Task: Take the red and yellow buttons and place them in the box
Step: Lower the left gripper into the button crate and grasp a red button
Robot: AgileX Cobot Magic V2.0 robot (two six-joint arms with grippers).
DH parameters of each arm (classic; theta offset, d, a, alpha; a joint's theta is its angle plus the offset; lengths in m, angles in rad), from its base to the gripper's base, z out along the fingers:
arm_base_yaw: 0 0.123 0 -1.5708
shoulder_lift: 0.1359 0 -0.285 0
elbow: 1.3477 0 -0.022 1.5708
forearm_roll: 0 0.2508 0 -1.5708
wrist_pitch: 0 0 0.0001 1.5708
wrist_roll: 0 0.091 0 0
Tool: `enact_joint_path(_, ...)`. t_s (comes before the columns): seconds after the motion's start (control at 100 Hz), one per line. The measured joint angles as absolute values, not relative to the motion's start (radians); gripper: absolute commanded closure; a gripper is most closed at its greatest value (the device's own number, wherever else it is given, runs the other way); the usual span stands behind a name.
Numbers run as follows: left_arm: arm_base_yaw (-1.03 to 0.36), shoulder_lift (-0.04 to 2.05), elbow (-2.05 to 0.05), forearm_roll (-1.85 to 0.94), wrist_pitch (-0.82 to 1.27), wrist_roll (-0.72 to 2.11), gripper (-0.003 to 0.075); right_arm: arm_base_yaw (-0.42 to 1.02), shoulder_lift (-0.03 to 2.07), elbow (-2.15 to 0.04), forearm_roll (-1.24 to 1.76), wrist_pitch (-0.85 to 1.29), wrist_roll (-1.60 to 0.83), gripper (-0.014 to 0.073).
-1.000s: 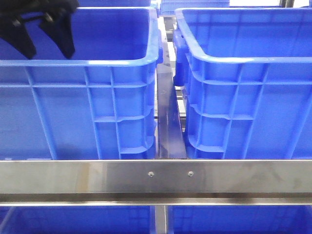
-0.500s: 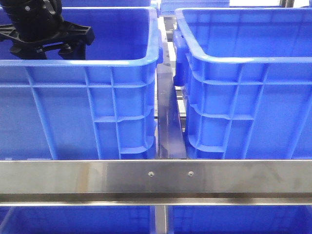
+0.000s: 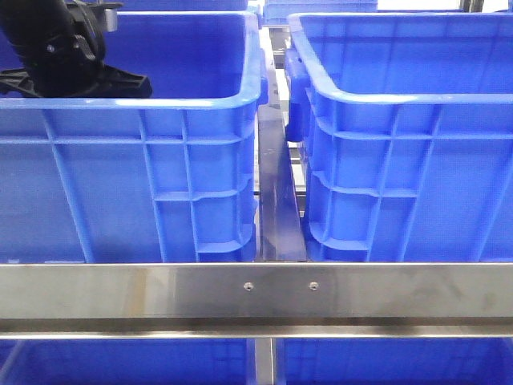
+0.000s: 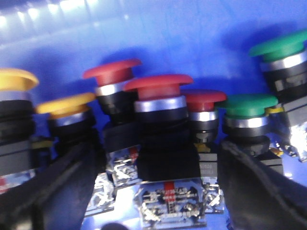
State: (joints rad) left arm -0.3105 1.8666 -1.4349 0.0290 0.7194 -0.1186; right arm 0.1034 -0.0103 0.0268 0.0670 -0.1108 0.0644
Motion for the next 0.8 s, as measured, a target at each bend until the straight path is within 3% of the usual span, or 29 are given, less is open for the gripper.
enact_joint_path(0.43,-0.31,1.889,-1.435,0.029,0.719,-0.119,0.0241,0.103,-0.01,0.027,0.067,-0.111,0.064,0.0662)
enact_joint_path(0.53,-0.31,1.889,-1.435,0.029,0.721,-0.119,0.0347,0.103,-0.01,0.027,0.067,-0.111,0.064,0.0662)
enact_joint_path(0.65,-0.31,1.889,-1.435,0.029,0.732,-0.119,0.055,0.103,-0.01,0.027,0.067,-0.111,0.064,0.0662)
enact_joint_path(0.8,-0.31,1.889,-1.437,0.027,0.732,-0.119,0.0741,0.103,-0.01,0.027,0.067,-0.111,0.064,0.0662)
